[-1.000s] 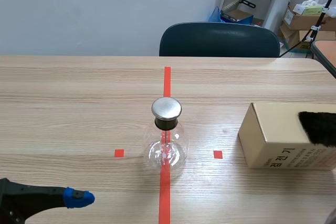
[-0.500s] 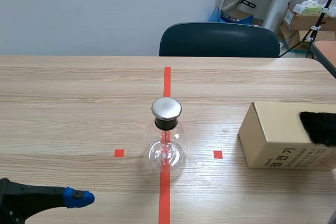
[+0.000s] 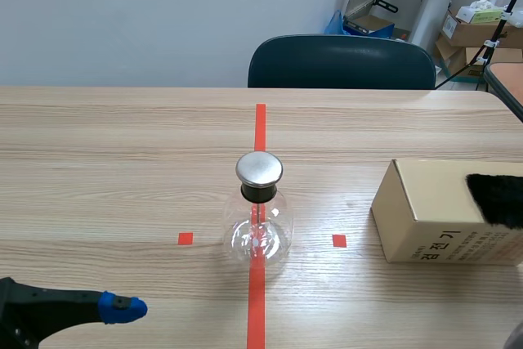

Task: Do the electroscope experiment

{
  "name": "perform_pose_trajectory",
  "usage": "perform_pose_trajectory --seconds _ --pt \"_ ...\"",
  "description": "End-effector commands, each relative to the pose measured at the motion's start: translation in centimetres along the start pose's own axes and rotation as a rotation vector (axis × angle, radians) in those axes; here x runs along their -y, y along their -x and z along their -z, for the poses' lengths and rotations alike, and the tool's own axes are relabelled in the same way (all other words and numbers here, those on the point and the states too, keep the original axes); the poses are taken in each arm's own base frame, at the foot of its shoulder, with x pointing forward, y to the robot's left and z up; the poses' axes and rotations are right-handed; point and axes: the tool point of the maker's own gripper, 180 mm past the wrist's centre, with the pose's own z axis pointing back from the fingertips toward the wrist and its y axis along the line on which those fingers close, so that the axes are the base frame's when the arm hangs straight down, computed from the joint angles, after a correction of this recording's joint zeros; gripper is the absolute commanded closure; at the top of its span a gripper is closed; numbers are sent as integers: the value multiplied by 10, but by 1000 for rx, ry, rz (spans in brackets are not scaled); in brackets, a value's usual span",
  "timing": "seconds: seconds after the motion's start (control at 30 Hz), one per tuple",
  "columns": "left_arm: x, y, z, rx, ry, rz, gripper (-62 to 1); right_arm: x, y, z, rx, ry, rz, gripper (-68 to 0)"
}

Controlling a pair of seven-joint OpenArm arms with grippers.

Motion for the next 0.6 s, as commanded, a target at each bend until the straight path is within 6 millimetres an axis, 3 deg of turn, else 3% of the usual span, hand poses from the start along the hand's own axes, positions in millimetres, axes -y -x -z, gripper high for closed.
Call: perform_pose_trajectory --seconds 0.0,0.17,0.23,0.3,0.5,0.57 --pt "1 -11 4 40 0 -3 -482 14 -3 2 40 57 -44 -18" --pt "1 -11 4 40 0 -3 -482 11 -50 -6 311 49 -57 -18" --pt "1 -11 4 40 0 -3 -482 11 -57 -9 352 48 -57 -18" --pt "0 -11 4 41 1 -1 -482 11 -53 -7 327 48 -55 -18" --pt "0 -11 4 40 0 -1 -482 14 -3 2 42 57 -46 -18" --pt "0 -10 4 38 0 -1 -482 14 1 2 23 57 -46 -18"
